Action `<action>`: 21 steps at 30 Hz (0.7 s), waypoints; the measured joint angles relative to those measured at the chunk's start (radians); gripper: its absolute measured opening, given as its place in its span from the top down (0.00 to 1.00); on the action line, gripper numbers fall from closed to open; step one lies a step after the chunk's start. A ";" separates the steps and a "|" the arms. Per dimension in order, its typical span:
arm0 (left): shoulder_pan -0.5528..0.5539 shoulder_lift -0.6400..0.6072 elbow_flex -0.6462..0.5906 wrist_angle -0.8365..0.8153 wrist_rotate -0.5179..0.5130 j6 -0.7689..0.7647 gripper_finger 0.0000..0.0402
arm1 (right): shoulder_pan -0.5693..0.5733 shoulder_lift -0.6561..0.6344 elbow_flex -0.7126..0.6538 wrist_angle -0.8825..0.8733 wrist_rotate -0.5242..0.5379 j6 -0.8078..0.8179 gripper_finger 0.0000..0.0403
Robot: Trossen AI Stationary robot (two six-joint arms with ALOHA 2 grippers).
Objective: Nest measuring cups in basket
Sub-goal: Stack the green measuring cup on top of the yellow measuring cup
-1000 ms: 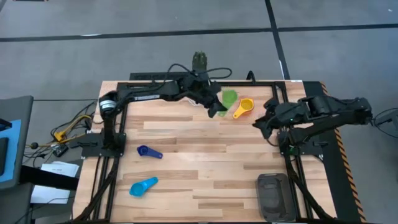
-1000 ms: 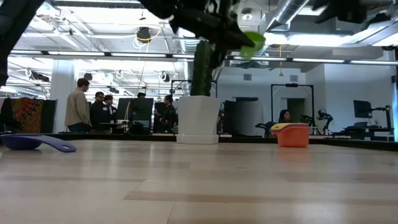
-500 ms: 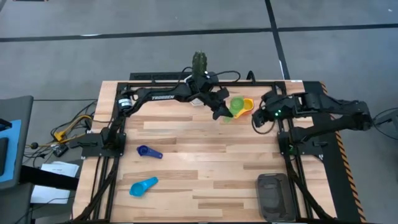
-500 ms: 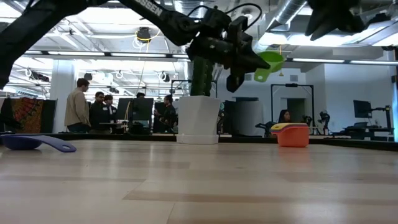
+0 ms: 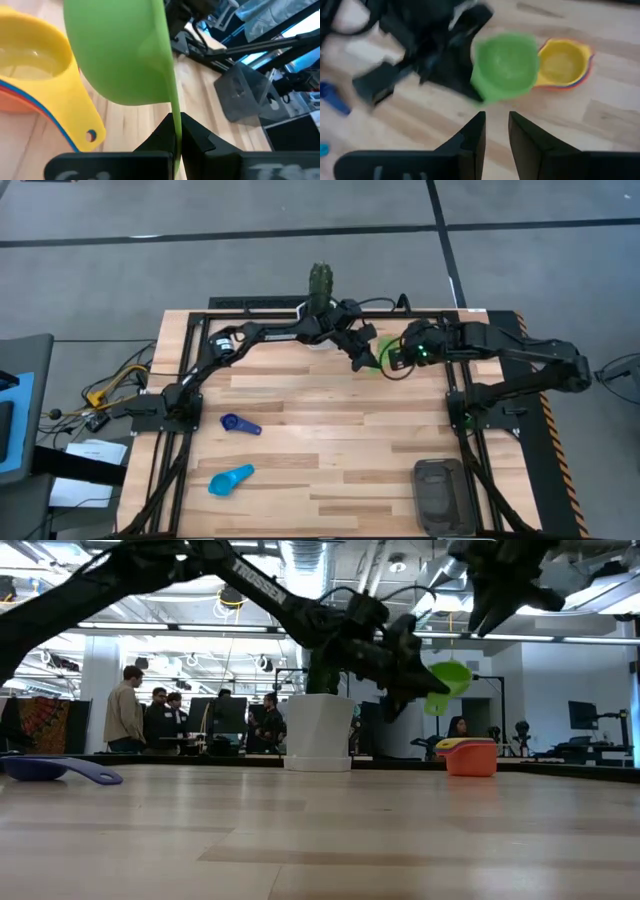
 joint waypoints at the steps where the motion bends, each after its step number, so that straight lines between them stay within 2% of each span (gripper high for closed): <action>1: 0.000 0.015 0.013 -0.003 0.010 -0.003 1.00 | -0.008 0.005 0.000 0.000 0.010 0.000 0.73; 5: 0.000 0.052 0.049 -0.002 0.014 -0.007 1.00 | -0.053 0.015 0.000 -0.004 0.039 -0.018 0.72; 9: 0.000 0.054 0.056 -0.001 0.014 -0.012 1.00 | -0.110 0.031 0.000 -0.003 0.078 -0.111 0.69; 15: 0.001 0.054 0.056 0.004 0.044 -0.087 1.00 | -0.181 0.051 0.000 0.061 0.017 -0.281 0.56; 21: 0.007 0.054 0.055 0.061 0.117 -0.195 1.00 | -0.230 0.066 -0.002 0.014 0.007 -0.315 0.47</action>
